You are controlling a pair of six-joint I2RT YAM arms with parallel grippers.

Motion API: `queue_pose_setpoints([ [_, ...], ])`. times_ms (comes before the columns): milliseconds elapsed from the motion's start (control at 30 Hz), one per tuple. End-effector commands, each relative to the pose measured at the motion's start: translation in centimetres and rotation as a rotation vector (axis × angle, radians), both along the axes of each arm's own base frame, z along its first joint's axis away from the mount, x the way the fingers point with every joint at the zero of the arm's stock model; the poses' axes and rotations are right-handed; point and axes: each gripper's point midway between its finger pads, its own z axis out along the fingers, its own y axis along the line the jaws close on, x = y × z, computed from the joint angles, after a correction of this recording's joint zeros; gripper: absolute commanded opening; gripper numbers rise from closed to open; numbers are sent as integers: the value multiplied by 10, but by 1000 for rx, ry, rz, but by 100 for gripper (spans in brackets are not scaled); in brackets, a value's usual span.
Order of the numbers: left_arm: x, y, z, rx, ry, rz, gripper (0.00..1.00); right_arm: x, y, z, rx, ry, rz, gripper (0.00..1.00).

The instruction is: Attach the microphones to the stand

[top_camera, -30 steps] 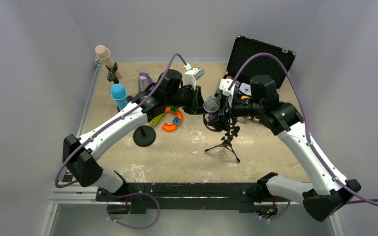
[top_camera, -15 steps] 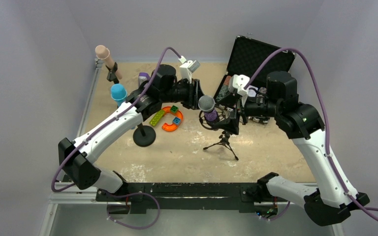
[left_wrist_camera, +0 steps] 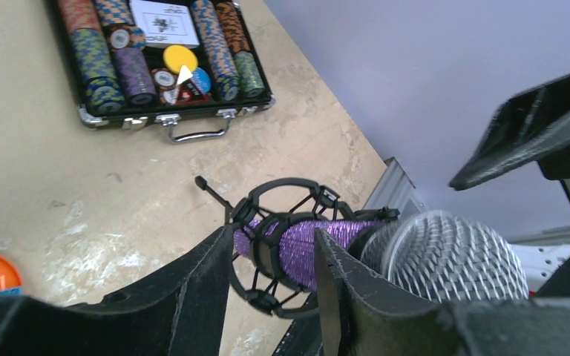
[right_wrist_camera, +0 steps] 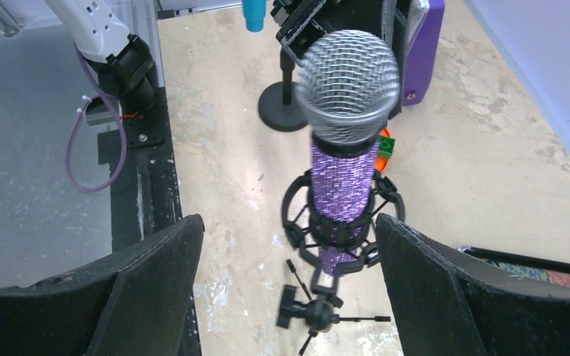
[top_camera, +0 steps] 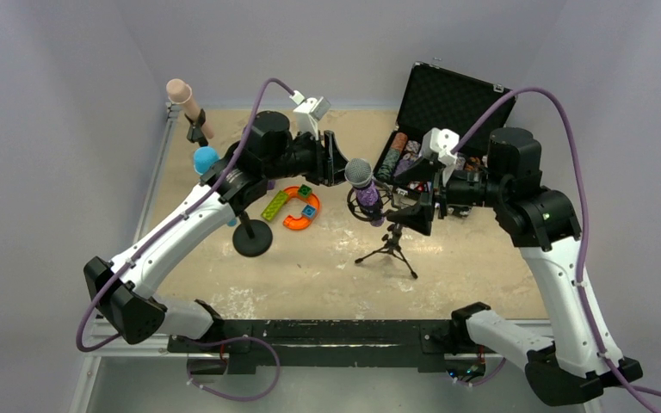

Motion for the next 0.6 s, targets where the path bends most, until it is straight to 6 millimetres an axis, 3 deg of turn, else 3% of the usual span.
queue_pose_setpoints([
  [0, 9, 29, 19, 54, -100, 118, 50, -10, -9, 10, 36, -40, -2, 89],
  [333, 15, 67, 52, 103, -222, 223, 62, -6, -27, 8, 69, -54, -71, 90],
  [567, 13, 77, 55, 113, -248, 247, 65, -5, -29, 7, 77, -44, -79, 89],
])
